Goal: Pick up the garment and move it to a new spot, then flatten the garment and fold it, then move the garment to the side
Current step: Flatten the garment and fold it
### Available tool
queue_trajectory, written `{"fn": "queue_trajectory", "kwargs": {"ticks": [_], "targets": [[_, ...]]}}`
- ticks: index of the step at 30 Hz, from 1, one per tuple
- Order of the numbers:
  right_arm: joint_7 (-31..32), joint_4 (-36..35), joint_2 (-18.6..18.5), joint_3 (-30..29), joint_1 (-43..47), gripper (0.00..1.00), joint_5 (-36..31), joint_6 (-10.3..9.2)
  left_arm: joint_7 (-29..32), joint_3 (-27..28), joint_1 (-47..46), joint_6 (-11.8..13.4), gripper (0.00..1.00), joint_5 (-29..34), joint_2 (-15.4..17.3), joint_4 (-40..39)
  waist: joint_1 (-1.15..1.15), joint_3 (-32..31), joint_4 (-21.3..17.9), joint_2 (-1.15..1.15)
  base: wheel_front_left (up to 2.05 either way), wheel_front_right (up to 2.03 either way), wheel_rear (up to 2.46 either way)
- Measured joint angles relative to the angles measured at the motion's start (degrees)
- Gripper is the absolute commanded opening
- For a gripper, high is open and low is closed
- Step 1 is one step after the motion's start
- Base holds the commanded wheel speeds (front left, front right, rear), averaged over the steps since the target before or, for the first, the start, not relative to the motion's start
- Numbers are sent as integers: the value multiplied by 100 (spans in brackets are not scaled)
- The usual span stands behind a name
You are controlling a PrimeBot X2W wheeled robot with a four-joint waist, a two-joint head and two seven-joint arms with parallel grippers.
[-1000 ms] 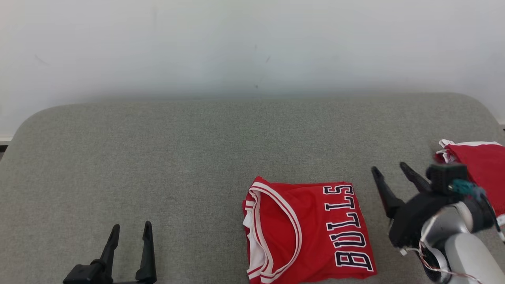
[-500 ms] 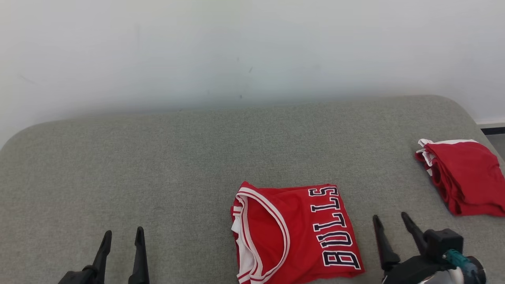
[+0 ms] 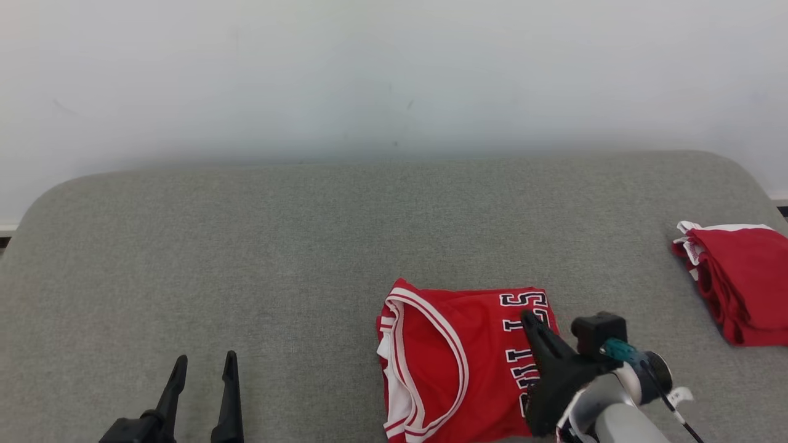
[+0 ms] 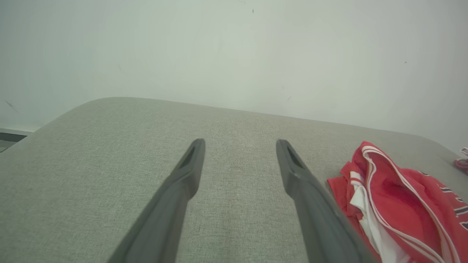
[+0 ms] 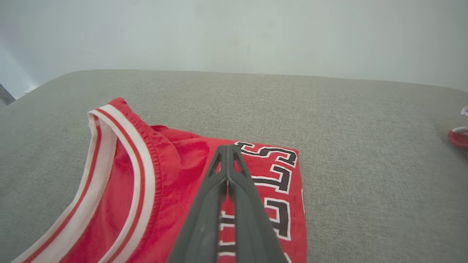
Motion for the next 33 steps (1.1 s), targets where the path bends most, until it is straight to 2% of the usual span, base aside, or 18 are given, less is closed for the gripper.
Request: {"fn": "queue_trajectory", "kwargs": {"ticks": [12, 20, 33], "targets": [[146, 1642, 196, 765, -1494, 0, 367, 0, 0, -229, -368, -44, 100, -88, 0, -53, 0, 407, 409, 1, 0, 0, 0], [-2, 1830, 210, 1711, -1834, 0, 1045, 0, 0, -376, -659, -46, 100, -186, 0, -47, 1, 785, 740, 1, 0, 0, 0], [-43, 2248, 210, 2569, -2558, 0, 2018, 0, 1, -528, -867, -42, 100, -260, 0, 64, 1, 1040, 1059, 1, 0, 0, 0]]}}
